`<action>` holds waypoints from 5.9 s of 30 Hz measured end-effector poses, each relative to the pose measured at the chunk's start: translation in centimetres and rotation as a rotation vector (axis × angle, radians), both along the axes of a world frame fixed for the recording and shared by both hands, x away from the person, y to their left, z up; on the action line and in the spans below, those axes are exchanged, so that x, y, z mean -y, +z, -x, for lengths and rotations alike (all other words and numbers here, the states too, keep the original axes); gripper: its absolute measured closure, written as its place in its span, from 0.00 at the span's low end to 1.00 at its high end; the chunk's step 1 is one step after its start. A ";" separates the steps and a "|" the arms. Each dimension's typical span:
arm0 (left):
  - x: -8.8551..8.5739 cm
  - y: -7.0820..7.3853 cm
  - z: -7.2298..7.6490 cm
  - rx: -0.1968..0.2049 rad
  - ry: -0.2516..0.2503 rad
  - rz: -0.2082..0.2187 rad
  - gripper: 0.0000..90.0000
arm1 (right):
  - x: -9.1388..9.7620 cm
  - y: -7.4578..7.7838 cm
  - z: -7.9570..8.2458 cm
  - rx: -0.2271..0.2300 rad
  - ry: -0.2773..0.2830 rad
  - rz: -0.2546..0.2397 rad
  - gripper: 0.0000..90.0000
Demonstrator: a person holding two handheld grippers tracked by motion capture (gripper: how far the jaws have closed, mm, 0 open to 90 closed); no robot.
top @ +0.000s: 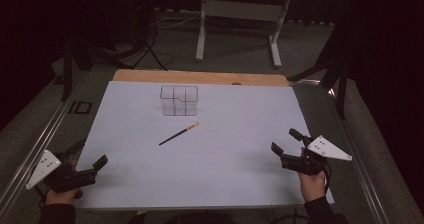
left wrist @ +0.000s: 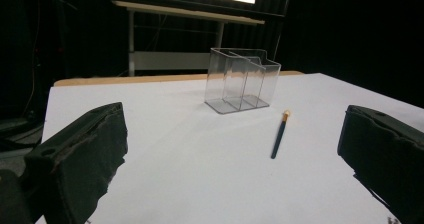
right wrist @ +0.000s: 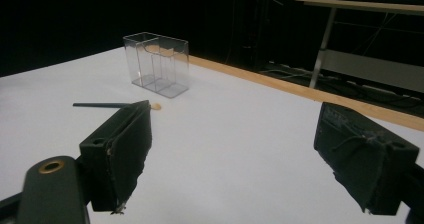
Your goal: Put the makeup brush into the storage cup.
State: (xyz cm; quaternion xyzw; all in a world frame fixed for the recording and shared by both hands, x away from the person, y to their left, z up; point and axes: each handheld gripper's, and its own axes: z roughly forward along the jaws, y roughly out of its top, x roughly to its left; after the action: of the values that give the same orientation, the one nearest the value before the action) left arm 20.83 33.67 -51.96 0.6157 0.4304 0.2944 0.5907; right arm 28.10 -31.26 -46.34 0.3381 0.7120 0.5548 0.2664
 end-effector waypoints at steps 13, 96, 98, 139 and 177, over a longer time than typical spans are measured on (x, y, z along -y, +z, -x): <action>0.3 0.0 -0.2 -0.015 -0.017 0.002 0.00 | 0.0 0.1 0.2 0.002 0.003 0.004 0.16; 10.7 9.4 -12.9 -0.430 -0.415 -0.349 0.02 | -0.7 0.0 0.1 -0.002 0.027 0.014 0.16; 11.0 9.5 -13.4 -0.440 -0.422 -0.357 0.02 | -0.7 0.1 0.1 0.000 0.027 0.013 0.16; 18.5 4.6 -19.4 -0.601 -0.541 -0.642 0.22 | -0.7 -0.1 0.0 -0.008 0.038 0.014 0.16; 21.4 1.7 -21.4 -0.808 -0.538 -0.865 0.72 | -0.8 -0.1 0.0 -0.012 0.045 0.017 0.16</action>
State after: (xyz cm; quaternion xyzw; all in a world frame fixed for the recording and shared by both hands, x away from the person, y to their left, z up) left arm 42.19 12.30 -50.30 0.9465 0.2922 0.0281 0.1339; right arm 28.12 -30.49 -46.48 0.3232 0.7257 0.5524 0.2525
